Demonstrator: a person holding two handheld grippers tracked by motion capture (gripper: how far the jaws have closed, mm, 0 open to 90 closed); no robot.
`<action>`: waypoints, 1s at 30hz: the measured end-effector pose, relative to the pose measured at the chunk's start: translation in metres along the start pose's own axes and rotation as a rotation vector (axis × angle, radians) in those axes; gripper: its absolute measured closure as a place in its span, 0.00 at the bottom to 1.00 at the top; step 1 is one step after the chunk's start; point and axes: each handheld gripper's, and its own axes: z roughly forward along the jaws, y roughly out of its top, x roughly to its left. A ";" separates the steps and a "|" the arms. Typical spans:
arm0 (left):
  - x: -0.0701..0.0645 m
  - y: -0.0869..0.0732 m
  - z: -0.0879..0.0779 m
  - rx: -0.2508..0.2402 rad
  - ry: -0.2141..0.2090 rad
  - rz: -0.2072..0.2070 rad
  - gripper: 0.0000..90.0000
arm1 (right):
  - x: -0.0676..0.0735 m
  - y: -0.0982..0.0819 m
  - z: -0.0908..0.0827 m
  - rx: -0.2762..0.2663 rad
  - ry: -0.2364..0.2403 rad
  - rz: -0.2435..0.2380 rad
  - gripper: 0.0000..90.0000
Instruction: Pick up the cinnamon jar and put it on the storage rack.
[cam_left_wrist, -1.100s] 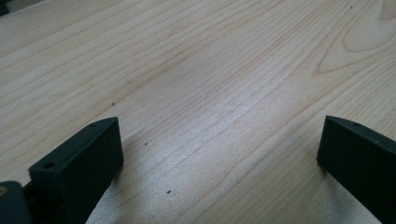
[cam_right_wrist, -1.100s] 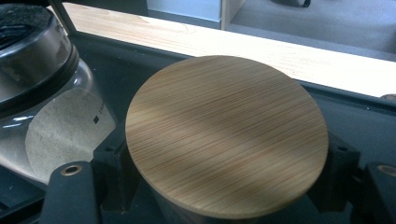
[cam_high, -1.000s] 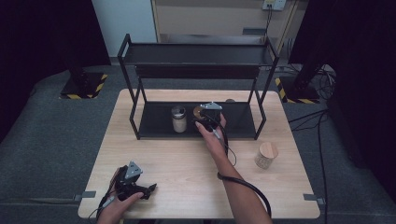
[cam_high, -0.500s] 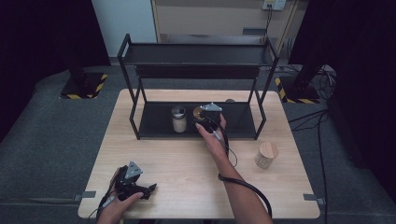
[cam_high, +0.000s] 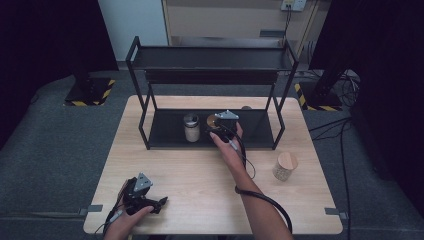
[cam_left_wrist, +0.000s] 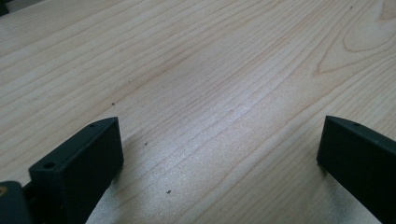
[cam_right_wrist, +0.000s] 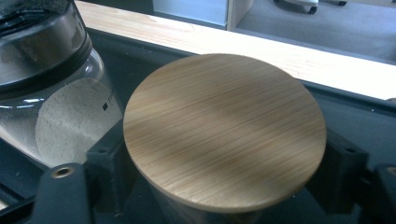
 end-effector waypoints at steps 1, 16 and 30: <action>0.000 0.000 0.000 0.000 0.000 0.000 0.00 | 0.000 0.000 0.000 0.005 0.003 0.007 0.20; 0.000 0.000 0.000 0.000 0.000 0.000 0.00 | -0.006 0.000 -0.005 0.012 0.015 0.013 0.07; 0.000 0.000 0.000 0.000 0.000 0.000 0.00 | -0.010 -0.002 -0.010 0.008 0.037 0.008 0.04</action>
